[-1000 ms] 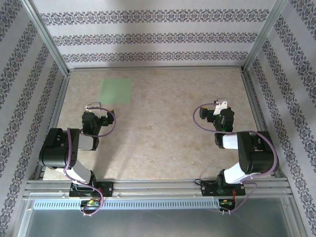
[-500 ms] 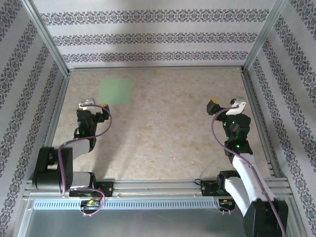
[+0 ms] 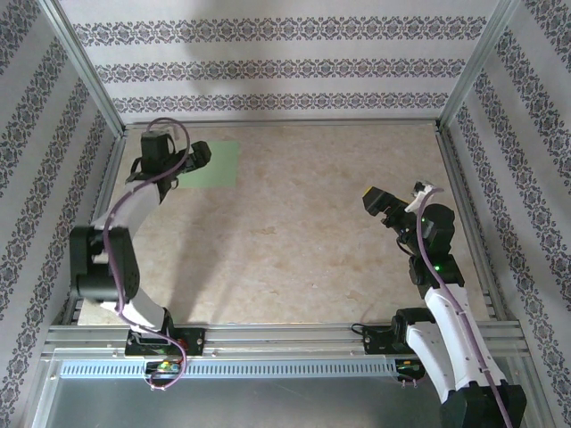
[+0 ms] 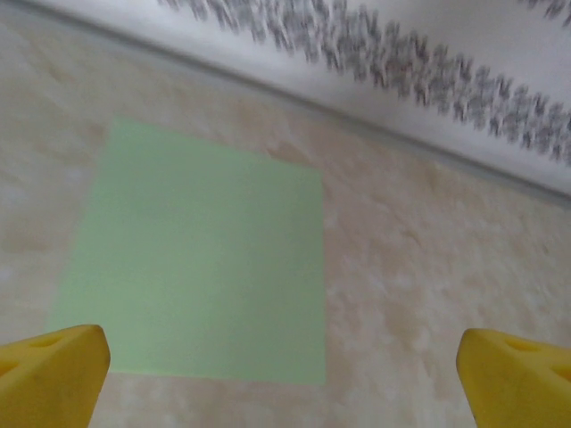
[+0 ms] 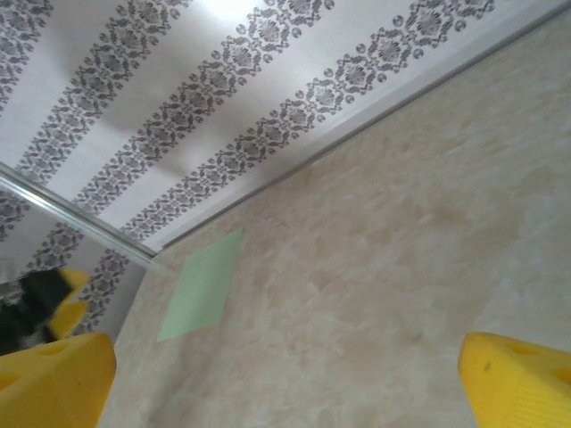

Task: Fold a paper plane with a square sheet of paper (fold left side to right side)
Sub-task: Move the square sheet of paper to the center of the table.

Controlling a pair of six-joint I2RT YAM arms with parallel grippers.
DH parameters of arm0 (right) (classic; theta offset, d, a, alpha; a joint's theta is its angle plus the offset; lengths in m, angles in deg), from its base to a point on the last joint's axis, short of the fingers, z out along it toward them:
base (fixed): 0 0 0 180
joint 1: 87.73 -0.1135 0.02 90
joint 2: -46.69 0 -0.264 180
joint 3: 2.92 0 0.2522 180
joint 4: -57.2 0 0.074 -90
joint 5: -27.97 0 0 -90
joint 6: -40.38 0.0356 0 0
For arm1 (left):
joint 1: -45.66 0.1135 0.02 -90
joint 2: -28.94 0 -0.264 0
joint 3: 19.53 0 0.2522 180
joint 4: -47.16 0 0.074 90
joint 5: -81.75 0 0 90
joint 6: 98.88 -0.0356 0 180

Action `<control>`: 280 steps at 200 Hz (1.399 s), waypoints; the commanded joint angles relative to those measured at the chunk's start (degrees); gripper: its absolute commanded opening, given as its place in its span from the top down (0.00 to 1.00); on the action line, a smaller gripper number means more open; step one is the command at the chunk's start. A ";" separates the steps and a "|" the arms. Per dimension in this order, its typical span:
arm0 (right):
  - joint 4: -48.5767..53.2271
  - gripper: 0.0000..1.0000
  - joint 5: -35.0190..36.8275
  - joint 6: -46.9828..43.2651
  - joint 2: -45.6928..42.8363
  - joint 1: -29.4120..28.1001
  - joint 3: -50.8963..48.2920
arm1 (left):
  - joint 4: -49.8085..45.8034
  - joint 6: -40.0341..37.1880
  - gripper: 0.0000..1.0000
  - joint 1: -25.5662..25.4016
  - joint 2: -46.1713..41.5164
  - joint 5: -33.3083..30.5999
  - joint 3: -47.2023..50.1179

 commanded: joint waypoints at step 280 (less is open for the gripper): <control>6.03 0.02 2.87 -0.73 0.35 -1.88 1.81 | -10.02 17.76 0.00 -13.81 20.17 8.10 -1.52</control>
